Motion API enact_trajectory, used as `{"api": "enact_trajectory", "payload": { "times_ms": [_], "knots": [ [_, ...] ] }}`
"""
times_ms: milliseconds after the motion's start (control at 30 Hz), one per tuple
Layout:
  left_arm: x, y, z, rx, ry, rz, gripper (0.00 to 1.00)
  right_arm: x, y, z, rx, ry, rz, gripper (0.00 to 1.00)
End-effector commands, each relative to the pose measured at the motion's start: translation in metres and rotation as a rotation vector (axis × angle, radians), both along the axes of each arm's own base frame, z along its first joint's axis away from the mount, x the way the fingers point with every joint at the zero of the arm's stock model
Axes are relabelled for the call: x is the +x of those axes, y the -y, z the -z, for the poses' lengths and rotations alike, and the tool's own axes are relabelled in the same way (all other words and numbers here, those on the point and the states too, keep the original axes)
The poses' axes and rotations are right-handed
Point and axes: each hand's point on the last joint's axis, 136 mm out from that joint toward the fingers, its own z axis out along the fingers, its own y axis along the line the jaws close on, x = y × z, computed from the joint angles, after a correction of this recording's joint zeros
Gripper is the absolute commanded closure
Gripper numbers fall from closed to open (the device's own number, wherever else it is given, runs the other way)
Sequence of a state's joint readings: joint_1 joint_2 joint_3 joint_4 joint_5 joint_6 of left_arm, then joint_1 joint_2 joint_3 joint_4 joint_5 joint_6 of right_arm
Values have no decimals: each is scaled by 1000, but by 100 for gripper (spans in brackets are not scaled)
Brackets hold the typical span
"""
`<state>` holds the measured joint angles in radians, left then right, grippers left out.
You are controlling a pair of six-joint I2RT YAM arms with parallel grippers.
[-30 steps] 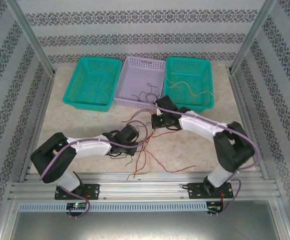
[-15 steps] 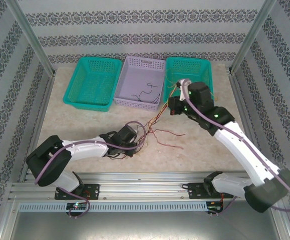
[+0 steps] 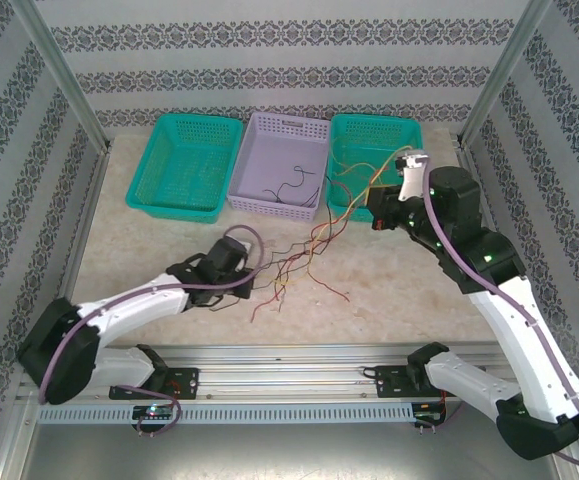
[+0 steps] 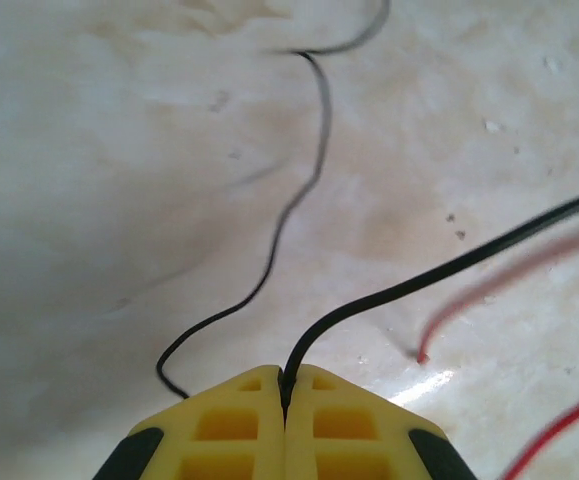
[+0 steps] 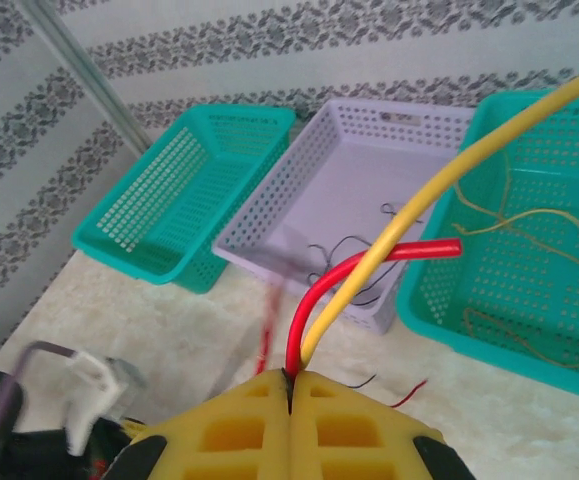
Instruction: Untangle the cables
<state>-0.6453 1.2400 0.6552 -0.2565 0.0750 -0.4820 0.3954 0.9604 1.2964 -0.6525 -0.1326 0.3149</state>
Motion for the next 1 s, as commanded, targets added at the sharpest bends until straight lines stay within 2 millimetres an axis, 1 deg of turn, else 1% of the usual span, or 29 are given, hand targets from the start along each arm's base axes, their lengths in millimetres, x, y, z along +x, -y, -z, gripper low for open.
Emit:
{"api": "enact_trajectory", "payload": {
  "times_ms": [0,67,200,233,367,533,600,733,867,967],
  "knots": [
    [0,-35,-16,-72,-30,-160,100,0,29,-5,-45,23,109,100],
    [2,-50,-31,-118,-12,-226,100,1,42,0,-51,23,168,100],
    [2,-71,-57,-134,30,-285,100,-1,69,3,-45,41,279,100],
    [1,-75,-63,-138,40,-296,100,-2,76,4,-54,41,310,100],
    [-3,-84,-85,-167,71,-324,100,-7,94,6,-40,42,387,100],
    [-8,-110,-121,-142,139,-366,100,-23,131,1,-33,99,551,100],
    [-9,-118,-132,-137,155,-377,100,-30,140,-2,-20,128,589,100],
    [-9,-131,-145,-115,173,-391,100,-36,148,-5,-17,124,616,100],
    [-8,-148,-156,-95,201,-431,100,-46,164,-8,-26,142,696,100],
    [-8,-156,-158,-90,217,-464,100,-54,175,-9,-12,161,758,100]
  ]
}}
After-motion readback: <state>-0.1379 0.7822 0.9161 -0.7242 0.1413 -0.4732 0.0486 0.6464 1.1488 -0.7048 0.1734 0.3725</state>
